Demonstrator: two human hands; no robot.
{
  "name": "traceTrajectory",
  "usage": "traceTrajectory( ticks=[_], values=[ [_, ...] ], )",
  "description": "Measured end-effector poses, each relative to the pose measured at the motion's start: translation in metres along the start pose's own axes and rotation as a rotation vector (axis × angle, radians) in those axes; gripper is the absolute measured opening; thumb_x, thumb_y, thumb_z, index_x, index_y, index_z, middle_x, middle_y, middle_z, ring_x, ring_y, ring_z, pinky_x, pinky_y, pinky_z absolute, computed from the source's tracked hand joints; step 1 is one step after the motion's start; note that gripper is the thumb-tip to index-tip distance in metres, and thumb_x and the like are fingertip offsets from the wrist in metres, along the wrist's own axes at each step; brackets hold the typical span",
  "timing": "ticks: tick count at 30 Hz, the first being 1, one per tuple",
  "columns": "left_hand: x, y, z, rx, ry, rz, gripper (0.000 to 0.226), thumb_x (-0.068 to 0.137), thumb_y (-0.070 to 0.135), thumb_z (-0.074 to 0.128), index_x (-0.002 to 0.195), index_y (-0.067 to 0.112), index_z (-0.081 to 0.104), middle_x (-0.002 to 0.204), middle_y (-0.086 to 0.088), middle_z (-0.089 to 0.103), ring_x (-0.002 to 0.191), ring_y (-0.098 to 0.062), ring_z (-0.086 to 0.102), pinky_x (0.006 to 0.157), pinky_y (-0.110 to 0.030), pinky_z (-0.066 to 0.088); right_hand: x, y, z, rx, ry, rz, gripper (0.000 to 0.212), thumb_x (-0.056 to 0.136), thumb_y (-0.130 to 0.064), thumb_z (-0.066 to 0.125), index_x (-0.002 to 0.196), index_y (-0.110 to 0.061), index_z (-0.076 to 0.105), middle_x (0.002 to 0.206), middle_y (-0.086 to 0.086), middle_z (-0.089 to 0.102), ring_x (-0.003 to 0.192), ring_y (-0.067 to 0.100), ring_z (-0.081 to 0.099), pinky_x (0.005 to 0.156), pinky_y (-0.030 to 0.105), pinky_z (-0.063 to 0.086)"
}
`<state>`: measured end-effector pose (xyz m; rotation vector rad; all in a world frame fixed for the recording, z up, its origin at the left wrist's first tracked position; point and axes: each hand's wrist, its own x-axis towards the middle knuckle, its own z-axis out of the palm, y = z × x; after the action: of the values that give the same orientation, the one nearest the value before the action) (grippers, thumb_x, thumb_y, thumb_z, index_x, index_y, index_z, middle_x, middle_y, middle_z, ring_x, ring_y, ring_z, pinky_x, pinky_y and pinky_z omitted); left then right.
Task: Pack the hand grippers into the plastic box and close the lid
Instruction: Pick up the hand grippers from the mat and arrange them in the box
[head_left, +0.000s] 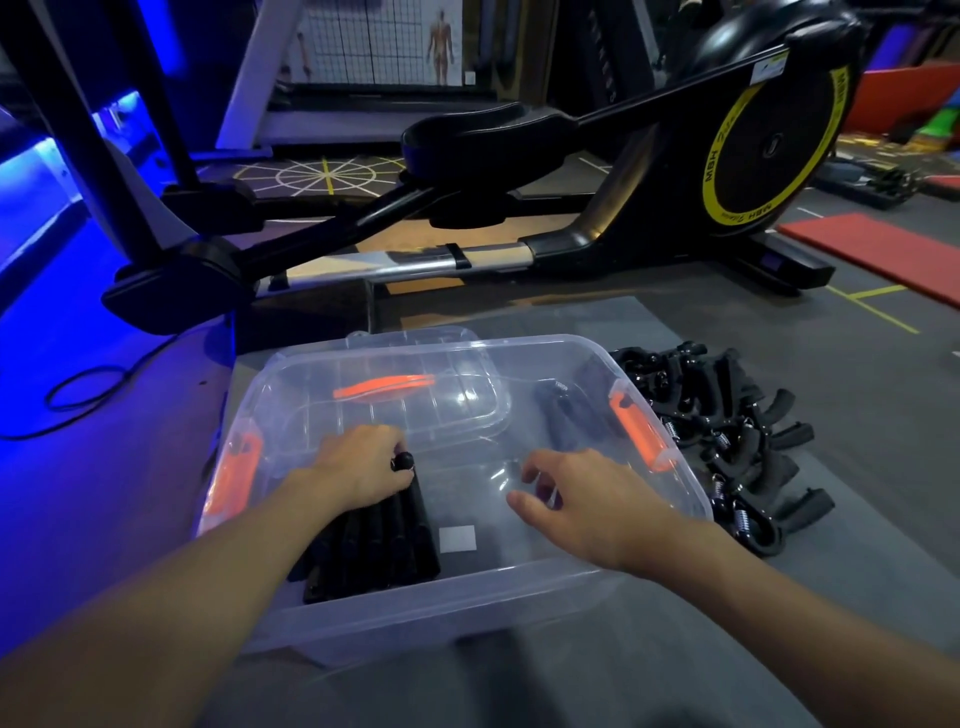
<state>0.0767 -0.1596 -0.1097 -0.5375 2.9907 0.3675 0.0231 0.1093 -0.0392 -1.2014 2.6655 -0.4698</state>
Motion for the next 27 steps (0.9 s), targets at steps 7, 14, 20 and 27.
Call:
traceTrajectory(
  ticks=[7,14,20,27],
  values=[
    [0.001,0.075,-0.048,-0.051,0.181,0.222,0.025,0.085,0.030,0.059,0.108,0.023,0.065,0.119,0.000,0.063,0.113,-0.023,0.057,0.097,-0.042,0.044,-0.004,0.010,-0.013,0.065,0.165,-0.012,0.023,0.092,-0.043,0.049,0.089,-0.023,0.060,0.076,-0.009,0.063,0.077,0.018,0.060,0.070,0.035,0.050],
    [0.002,0.186,-0.063,-0.170,0.194,0.488,0.033,0.084,0.037,0.047,0.107,0.023,0.066,0.112,0.000,0.064,0.106,-0.022,0.059,0.092,-0.045,0.048,-0.025,0.095,-0.046,0.329,0.638,0.276,0.012,0.091,-0.024,0.054,0.084,-0.019,0.062,0.070,-0.004,0.064,0.065,0.018,0.059,0.062,0.033,0.047],
    [0.007,0.259,-0.029,0.056,0.170,0.516,0.038,0.090,0.048,0.046,0.112,0.022,0.061,0.116,-0.002,0.053,0.116,-0.024,0.049,0.097,-0.037,0.041,-0.067,0.200,-0.010,0.466,0.588,0.698,0.005,0.088,-0.017,0.059,0.083,-0.018,0.059,0.073,-0.004,0.064,0.066,0.014,0.057,0.054,0.025,0.038],
    [0.012,0.259,-0.019,0.091,0.197,0.544,0.056,0.084,0.057,0.031,0.107,0.020,0.066,0.106,0.001,0.059,0.110,-0.018,0.050,0.103,-0.031,0.034,-0.079,0.268,0.049,0.515,0.423,0.808,0.062,0.068,-0.039,0.083,0.120,-0.016,0.059,0.115,0.004,0.065,0.111,0.030,0.055,0.095,0.043,0.046]
  ],
)
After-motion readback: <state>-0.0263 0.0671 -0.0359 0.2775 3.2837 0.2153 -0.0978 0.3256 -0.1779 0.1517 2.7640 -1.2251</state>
